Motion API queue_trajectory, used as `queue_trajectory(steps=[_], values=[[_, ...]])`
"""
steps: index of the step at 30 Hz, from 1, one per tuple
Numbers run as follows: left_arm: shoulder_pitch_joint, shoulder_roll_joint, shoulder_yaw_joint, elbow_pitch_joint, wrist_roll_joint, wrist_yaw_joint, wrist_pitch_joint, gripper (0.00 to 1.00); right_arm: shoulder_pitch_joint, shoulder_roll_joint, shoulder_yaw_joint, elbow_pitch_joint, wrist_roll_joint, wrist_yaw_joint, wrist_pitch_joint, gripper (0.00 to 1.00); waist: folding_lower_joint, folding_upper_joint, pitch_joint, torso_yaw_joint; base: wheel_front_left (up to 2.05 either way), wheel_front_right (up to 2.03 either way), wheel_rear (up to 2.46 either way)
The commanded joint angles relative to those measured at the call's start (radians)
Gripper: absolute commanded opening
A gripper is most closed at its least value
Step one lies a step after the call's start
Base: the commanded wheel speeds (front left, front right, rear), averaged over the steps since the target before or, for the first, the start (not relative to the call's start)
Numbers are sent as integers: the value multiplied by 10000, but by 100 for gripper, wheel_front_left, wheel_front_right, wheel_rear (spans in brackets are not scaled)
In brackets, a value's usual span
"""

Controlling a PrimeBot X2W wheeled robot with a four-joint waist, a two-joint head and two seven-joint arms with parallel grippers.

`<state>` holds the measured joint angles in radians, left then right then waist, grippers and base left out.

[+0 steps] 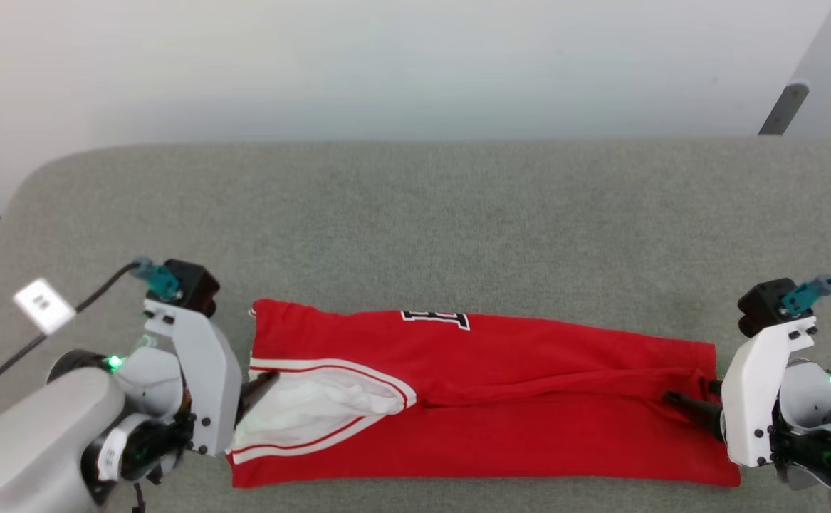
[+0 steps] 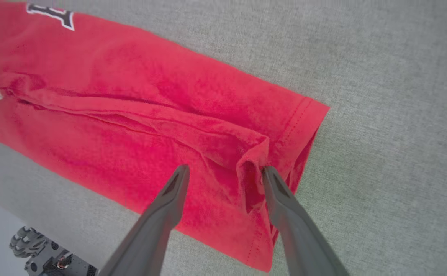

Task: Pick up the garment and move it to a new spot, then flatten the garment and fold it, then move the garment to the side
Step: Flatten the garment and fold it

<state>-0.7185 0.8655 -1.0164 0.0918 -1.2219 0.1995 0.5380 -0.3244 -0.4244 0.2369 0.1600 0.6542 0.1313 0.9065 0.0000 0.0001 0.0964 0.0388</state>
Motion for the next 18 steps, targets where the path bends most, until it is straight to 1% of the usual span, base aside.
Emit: queue_trajectory(steps=[1, 4, 7, 8, 10, 13, 18], values=[[184, 57, 95, -48, 51, 61, -221, 100, 147, 64, -124, -60, 67, -11, -27, 100, 0, -1, -334, 28, 0, 0, 0], [586, 164, 287, -344, 269, 1, -1278, 100, 460, 211, -536, -304, 88, -11, -84, 100, 0, -1, -618, 74, 0, 0, 0], [1047, 222, 544, -519, 489, 47, -2547, 100, 770, 328, -995, -466, -83, -10, -230, 100, 0, -1, -860, 163, 0, 0, 0], [1224, 253, 645, -532, 548, 134, -2967, 100, 856, 381, -1142, -495, -170, -10, -287, 100, 0, -1, -924, 181, 0, 0, 0], [1544, 270, 791, -640, 733, 167, -3811, 100, 1034, 543, -1481, -457, -285, -10, -365, 100, 0, -1, -1043, 229, 0, 0, 0], [2047, 255, 1103, -717, 905, 379, -5110, 100, 1217, 730, -1915, -425, -529, -10, -453, 100, 0, -1, -1121, 308, 0, 0, 0], [2900, 90, 1491, -624, 1176, 692, -7121, 100, 1451, 942, -2504, -238, -794, -10, -310, 100, 0, -1, -1190, 473, 0, 0, 0]])
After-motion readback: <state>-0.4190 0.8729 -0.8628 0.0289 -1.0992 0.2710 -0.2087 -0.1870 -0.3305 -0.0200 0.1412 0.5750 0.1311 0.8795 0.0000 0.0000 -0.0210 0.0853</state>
